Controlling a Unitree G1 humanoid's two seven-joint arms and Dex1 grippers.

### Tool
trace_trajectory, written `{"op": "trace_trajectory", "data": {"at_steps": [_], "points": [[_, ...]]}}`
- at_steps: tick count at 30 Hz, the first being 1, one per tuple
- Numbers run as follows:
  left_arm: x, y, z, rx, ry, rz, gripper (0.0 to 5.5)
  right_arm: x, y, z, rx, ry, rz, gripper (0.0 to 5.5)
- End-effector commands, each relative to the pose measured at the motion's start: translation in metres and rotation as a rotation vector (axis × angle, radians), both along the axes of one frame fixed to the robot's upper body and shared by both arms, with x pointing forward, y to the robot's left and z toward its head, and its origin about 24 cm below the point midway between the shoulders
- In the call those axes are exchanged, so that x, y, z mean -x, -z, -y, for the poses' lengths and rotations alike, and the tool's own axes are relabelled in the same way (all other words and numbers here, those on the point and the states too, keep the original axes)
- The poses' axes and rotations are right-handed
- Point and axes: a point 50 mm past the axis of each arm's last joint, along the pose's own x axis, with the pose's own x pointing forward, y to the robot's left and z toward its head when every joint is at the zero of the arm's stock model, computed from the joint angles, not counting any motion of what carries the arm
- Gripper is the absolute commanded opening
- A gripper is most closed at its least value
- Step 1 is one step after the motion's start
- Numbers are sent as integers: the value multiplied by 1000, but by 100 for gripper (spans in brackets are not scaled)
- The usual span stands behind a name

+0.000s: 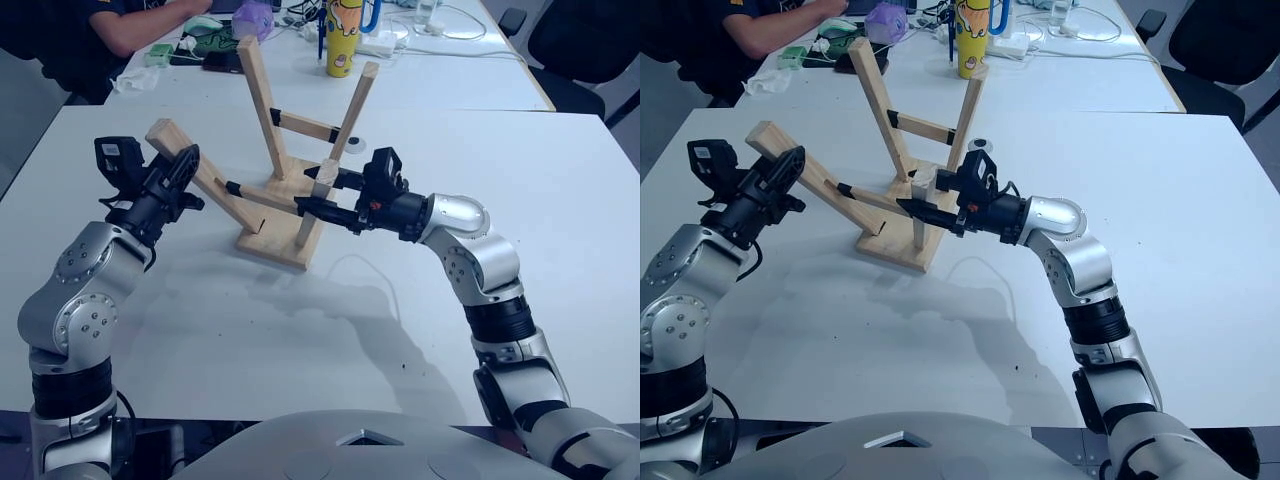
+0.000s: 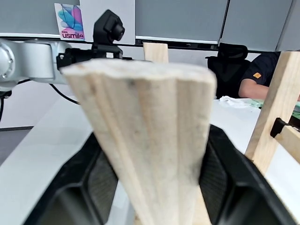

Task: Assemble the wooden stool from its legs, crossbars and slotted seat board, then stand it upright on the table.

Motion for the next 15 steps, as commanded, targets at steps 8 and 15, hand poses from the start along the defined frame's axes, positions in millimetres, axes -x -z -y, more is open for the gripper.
{"op": "trace_trajectory", "data": {"at_steps": [8, 15], "points": [[-3, 53, -9, -178, 7, -325, 106, 8, 11, -4, 44, -32, 116, 208], [-12, 57, -7, -259, 74, -339, 107, 12, 16, -9, 66, -27, 185, 208]]}}
